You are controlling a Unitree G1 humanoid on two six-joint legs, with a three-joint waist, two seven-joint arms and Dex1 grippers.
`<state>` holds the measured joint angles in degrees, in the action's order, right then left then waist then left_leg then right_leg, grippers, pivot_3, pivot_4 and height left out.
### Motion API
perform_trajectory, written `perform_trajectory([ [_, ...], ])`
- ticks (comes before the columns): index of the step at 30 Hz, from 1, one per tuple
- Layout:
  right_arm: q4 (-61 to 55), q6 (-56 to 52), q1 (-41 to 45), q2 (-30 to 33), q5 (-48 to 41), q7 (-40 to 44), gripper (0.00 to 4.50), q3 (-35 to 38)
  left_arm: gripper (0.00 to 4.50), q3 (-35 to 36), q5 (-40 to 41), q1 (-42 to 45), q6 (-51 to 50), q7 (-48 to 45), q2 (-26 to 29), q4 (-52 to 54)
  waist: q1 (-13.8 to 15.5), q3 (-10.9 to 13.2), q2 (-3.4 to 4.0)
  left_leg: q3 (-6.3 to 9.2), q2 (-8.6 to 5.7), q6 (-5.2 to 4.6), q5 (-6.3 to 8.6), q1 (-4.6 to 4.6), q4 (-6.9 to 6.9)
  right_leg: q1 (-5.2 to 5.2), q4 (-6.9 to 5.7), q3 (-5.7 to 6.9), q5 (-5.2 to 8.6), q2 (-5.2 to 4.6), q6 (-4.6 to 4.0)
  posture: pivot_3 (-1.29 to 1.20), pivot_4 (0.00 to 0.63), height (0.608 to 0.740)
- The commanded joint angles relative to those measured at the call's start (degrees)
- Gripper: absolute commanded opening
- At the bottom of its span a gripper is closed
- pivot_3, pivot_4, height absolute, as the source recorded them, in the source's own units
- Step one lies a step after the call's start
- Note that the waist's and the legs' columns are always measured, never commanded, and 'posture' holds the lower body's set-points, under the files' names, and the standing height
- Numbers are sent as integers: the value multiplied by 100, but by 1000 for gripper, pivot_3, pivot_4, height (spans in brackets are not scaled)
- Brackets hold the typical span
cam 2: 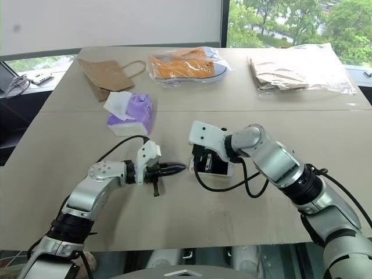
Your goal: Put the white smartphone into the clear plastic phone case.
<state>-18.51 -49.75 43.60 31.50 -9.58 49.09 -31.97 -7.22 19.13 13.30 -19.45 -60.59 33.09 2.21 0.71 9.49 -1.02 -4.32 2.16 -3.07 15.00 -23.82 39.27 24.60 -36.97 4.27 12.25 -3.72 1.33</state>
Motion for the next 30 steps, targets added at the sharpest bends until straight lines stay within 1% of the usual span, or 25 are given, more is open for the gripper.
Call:
perform_trajectory([
  [1,-370,47,-125,379,-81,143,0,500,35,324,519,-3,-300,-52,12,477,17,0,0,4,1,0,0,-1,-1,1,-1,5,0,0,0,0,150,740],
  [8,-937,-121,-740,1195,-248,285,0,1110,35,305,628,207,-510,-16,-2,549,3,0,0,7,-1,-1,1,-1,-1,-1,0,7,0,-2,0,0,150,740],
  [13,-1385,-154,-1271,1627,-549,436,0,1592,35,35,232,458,-361,-71,84,242,5,0,0,9,0,-5,3,3,-1,-1,-4,7,0,2,0,0,150,740],
  [17,-1496,-125,-1616,1777,-687,401,0,1865,35,-70,53,567,-281,-145,134,57,-2,0,-1,4,1,-6,4,2,-1,-1,-2,2,0,3,0,0,150,740],
  [18,-1450,-286,-1694,1713,-799,320,0,2017,35,-84,15,580,-245,-166,142,20,1,0,-1,4,0,-6,4,2,-1,-1,-1,1,0,3,0,0,150,740],
  [21,-1299,-690,-1820,1370,-1175,70,949,2459,0,-68,5,588,-223,-197,126,-14,3,0,-1,4,1,-5,3,3,-1,-1,-2,1,0,3,0,0,150,740],
  [22,-1324,-684,-1869,1379,-1225,105,1510,2471,0,-56,18,584,-226,-205,121,-11,4,0,-1,4,1,-5,3,2,-1,-1,-3,0,0,2,0,0,150,740],
  [23,-1366,-507,-1942,1441,-1129,122,1779,2373,0,-31,57,558,-239,-226,122,24,6,0,-1,4,1,-5,3,3,-1,-1,-3,1,0,2,0,0,150,740],
  [24,-1395,-316,-1974,1487,-1012,113,2261,2265,0,-8,90,532,-253,-246,133,57,10,-1,-2,5,1,-5,3,2,-1,-1,-3,1,0,2,0,0,150,740],
  [25,-1419,-161,-1988,1527,-930,124,2635,2167,0,9,111,507,-258,-263,147,87,14,0,-1,6,1,-5,3,3,-1,-1,-2,2,0,2,0,0,150,740],
  [28,-1448,95,-1948,1604,-847,238,4150,1957,0,40,118,476,-245,-293,178,97,8,0,-2,4,0,-5,3,1,-1,0,-1,0,1,2,0,0,150,740],
  [30,-1427,278,-1824,1639,-627,272,4150,1631,0,70,110,469,-229,-285,187,80,6,0,-1,4,0,-5,3,2,-1,0,-1,-1,1,2,1,0,150,740],
])
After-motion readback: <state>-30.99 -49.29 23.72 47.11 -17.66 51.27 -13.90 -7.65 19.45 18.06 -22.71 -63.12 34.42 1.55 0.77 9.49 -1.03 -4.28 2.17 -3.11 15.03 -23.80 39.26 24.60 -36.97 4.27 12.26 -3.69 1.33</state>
